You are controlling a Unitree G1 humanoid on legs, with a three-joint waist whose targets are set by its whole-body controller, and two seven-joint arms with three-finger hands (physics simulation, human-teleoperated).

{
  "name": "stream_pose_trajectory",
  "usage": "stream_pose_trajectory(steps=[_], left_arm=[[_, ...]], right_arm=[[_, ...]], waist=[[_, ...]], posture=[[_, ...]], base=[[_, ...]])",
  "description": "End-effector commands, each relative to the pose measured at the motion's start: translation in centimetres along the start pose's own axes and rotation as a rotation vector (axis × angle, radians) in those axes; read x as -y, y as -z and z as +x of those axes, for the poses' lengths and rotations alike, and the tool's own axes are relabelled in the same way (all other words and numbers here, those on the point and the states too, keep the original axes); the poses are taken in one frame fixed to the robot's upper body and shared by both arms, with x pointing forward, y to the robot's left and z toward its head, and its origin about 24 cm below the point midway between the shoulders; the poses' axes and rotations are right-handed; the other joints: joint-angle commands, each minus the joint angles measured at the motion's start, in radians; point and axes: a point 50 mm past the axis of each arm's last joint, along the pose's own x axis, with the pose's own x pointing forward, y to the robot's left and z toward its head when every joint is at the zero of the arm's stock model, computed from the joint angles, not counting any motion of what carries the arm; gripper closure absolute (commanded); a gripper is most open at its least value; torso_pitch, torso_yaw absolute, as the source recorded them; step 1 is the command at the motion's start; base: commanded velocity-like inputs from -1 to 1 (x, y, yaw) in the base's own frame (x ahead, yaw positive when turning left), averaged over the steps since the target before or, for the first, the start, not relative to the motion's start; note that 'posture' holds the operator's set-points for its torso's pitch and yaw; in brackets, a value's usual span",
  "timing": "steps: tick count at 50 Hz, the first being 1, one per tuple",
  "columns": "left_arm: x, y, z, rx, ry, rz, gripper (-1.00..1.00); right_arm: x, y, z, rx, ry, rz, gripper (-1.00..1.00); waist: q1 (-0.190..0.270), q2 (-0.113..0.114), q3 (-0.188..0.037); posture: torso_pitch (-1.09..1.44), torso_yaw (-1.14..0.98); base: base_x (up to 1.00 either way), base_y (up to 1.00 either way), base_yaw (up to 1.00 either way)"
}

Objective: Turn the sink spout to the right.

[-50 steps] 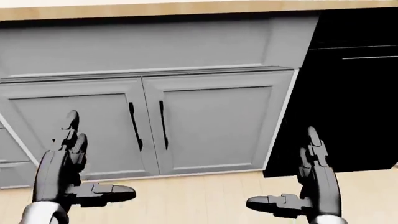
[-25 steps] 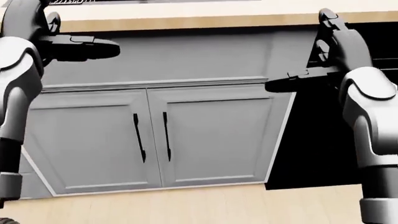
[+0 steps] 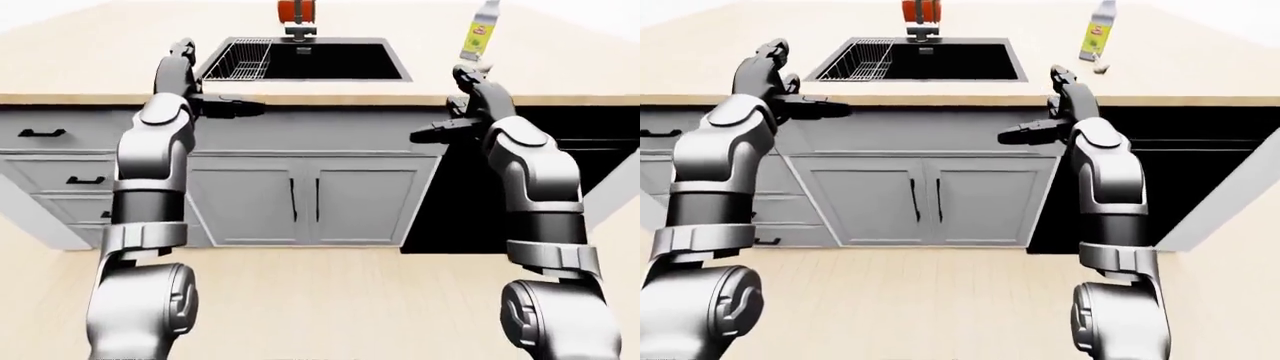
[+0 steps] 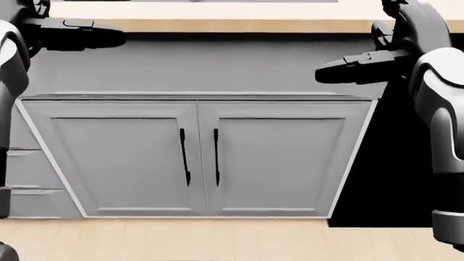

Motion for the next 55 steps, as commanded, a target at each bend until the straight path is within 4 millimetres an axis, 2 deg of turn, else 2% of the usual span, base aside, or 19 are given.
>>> stream_pose_trajectory(steps=[1,13,14,18,22,24,26,32,34,35,36,38,39,44,46,48,49,51,55], left_arm=[[-0.4,-3.0,-0.4,0.115,-0.011,-0.002,-1.0],[-0.7,-3.5,-0.4,0.117,-0.017,0.008,-1.0],[-0.8,-3.5,-0.4,0.117,-0.019,0.008,-1.0],[-0.9,-3.7,-0.4,0.119,-0.023,0.009,-1.0],[-1.0,-3.8,-0.4,0.127,-0.035,0.02,-1.0],[-1.3,-3.8,-0.5,0.128,-0.039,0.015,-1.0],[-1.4,-3.8,-0.5,0.127,-0.041,0.016,-1.0],[-2.0,-3.9,-0.5,0.124,-0.054,0.011,-1.0],[-2.1,-3.9,-0.5,0.123,-0.057,0.009,-1.0],[-2.1,-3.9,-0.5,0.123,-0.057,0.008,-1.0],[-2.3,-3.9,-0.4,0.122,-0.061,0.006,-1.0],[-2.6,-4.1,-0.4,0.121,-0.067,-0.002,-1.0],[-2.8,-4.3,-0.4,0.122,-0.071,-0.003,-1.0],[-3.0,-4.0,-0.3,0.118,-0.076,-0.012,-1.0],[-3.1,-4.1,-0.3,0.116,-0.078,-0.014,-1.0],[-3.5,-4.3,-0.3,0.117,-0.088,-0.026,-1.0],[-3.7,-4.3,-0.3,0.117,-0.091,-0.026,-1.0],[-4.0,-4.5,-0.3,0.118,-0.097,-0.029,-1.0],[-4.4,-4.6,-0.2,0.113,-0.102,-0.039,-1.0]], right_arm=[[0.4,-2.9,-0.5,0.114,0.013,-0.012,-1.0],[0.5,-3.2,-0.3,0.104,0.015,-0.016,-1.0],[0.6,-3.1,-0.3,0.102,0.016,-0.014,-1.0],[0.5,-2.9,-0.4,0.098,0.016,-0.012,-1.0],[0.5,-2.9,-0.4,0.095,0.014,-0.015,-1.0],[0.5,-2.8,-0.4,0.09,0.011,-0.017,-1.0],[0.5,-3.0,-0.5,0.092,0.012,-0.017,-1.0],[0.5,-3.0,-0.5,0.092,0.012,-0.014,-1.0],[0.5,-2.9,-0.5,0.089,0.012,-0.013,-1.0],[0.5,-2.9,-0.5,0.089,0.011,-0.012,-1.0],[0.5,-2.9,-0.5,0.089,0.01,-0.013,-1.0],[0.5,-2.9,-0.5,0.089,0.009,-0.015,-1.0],[0.5,-2.9,-0.5,0.089,0.009,-0.016,-1.0],[0.4,-2.9,-0.5,0.089,0.009,-0.022,-1.0],[0.4,-3.0,-0.6,0.089,0.01,-0.023,-1.0],[0.6,-2.9,-0.6,0.088,0.013,-0.018,-1.0],[0.6,-2.9,-0.7,0.088,0.014,-0.019,-1.0],[0.7,-2.9,-0.7,0.088,0.015,-0.019,-1.0],[0.7,-3.1,-0.7,0.09,0.015,-0.018,-1.0]], waist=[[0.001,0.0,-0.034],[-0.005,0.004,-0.033],[-0.006,0.005,-0.052],[-0.003,0.021,-0.039],[-0.009,0.055,-0.019],[-0.006,0.044,-0.024],[-0.009,0.048,-0.021],[0.005,-0.003,-0.009],[0.01,-0.044,-0.014],[0.01,-0.081,-0.032],[0.004,-0.056,-0.031],[0.007,-0.058,-0.027],[0.001,-0.048,-0.036],[-0.013,0.006,-0.012],[-0.021,0.038,-0.019],[-0.027,0.097,-0.04],[-0.017,0.082,-0.032],[-0.018,0.089,-0.014],[0.0,0.056,-0.024]], posture=[[0.0,0.0],[0.0,0.0],[0.0,0.0],[0.0,0.0],[0.0,0.0],[0.0,0.0],[0.0,0.0],[0.0,0.0],[0.0,0.0],[0.0,0.0],[0.0,0.0],[0.0,0.0],[0.0,0.0],[0.0,0.0],[0.0,0.0],[0.0,0.0],[0.0,0.0],[0.0,0.0],[0.0,0.0]], base=[[0.01,0.0,0.0],[0.02,0.0,0.0],[0.05,0.0,0.0],[0.1,0.0,0.0],[0.25,0.0,0.0],[0.3,0.0,0.0],[0.31,0.0,0.0],[0.41,0.0,0.0],[0.37,0.0,0.0],[0.32,0.0,0.0],[0.33,0.0,0.0],[0.32,0.0,0.0],[0.41,0.0,0.0],[0.48,0.0,0.0],[0.51,0.0,0.0],[0.51,0.0,0.0],[0.5,0.0,0.0],[0.51,0.0,0.0],[0.51,0.0,0.0]])
